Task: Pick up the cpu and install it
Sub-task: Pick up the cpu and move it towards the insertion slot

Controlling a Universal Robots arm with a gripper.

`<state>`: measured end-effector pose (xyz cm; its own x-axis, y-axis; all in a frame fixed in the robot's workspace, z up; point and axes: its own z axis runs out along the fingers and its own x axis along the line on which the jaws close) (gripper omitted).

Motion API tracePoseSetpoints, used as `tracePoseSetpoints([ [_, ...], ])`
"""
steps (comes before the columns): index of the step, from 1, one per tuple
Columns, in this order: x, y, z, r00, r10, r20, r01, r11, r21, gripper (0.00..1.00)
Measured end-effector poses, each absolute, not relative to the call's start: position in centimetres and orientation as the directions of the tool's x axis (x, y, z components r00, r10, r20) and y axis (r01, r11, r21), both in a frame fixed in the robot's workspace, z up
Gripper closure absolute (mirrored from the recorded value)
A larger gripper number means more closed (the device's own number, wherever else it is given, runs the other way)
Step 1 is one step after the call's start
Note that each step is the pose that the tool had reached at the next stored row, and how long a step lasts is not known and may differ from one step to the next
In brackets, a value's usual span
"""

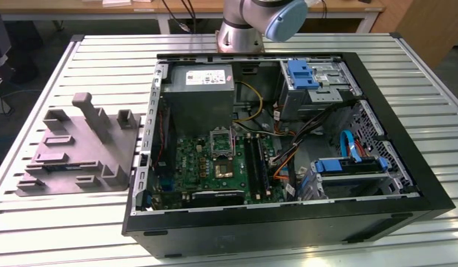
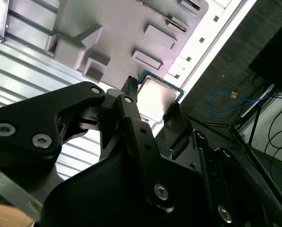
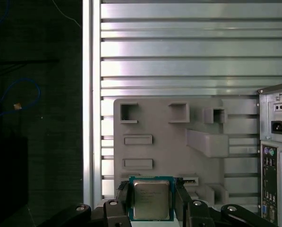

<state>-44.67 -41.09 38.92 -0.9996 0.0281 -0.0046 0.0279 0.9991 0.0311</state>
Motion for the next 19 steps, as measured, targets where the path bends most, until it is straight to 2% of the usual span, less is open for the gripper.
tracePoseSetpoints([
  [19, -44.17, -41.08, 38.91, -1.000, 0.028, -0.005, 0.028, 0.999, 0.031, 0.53],
])
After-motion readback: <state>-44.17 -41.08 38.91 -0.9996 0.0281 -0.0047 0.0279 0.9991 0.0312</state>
